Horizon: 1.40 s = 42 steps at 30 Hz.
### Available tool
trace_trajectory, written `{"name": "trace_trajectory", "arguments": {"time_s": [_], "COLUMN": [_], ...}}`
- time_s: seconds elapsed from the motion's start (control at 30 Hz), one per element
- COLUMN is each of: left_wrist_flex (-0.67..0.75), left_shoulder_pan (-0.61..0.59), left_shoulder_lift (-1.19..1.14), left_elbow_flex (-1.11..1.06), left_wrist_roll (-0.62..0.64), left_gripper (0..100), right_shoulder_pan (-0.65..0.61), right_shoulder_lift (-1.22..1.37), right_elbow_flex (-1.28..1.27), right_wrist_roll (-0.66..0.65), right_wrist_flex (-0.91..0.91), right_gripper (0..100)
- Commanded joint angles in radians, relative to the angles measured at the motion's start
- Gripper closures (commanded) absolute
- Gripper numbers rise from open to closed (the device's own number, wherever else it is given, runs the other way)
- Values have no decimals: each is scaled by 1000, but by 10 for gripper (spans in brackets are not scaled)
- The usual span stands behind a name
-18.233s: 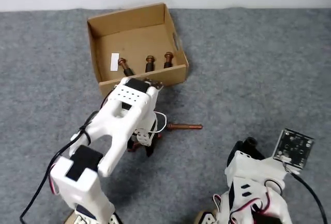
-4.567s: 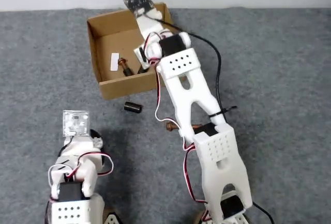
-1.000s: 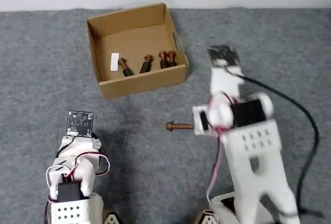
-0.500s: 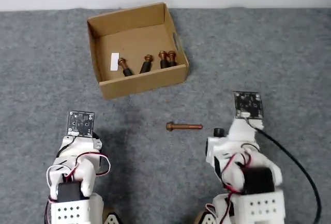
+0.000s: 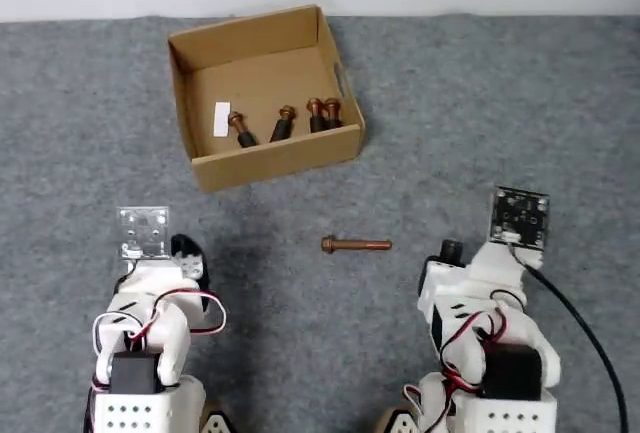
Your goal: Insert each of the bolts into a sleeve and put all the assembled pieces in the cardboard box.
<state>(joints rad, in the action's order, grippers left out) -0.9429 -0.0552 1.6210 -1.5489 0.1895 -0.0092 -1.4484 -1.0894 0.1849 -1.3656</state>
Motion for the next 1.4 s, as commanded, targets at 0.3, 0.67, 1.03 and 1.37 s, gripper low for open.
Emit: {"name": "trace_trajectory", "arguments": {"time_s": [0.3, 0.67, 1.03, 1.37], "left_wrist_flex": [-135, -158, -359, -514], "left_shoulder_pan": [381, 437, 509, 577], "left_shoulder_lift": [0, -420, -1223, -1798], "left_elbow_flex": [266, 591, 1138, 1472], "left_wrist_roll": [242, 385, 594, 738], "left_gripper": [994, 994, 994, 994], "right_shoulder_pan": [22, 24, 24, 25], "right_shoulder_lift": [-143, -197, -219, -272], "right_elbow_flex": [-28, -49, -68, -97], "right_wrist_roll": [3, 0, 0, -35], "right_wrist_flex": [7, 15, 28, 42], "right_gripper": [991, 991, 991, 991]}}
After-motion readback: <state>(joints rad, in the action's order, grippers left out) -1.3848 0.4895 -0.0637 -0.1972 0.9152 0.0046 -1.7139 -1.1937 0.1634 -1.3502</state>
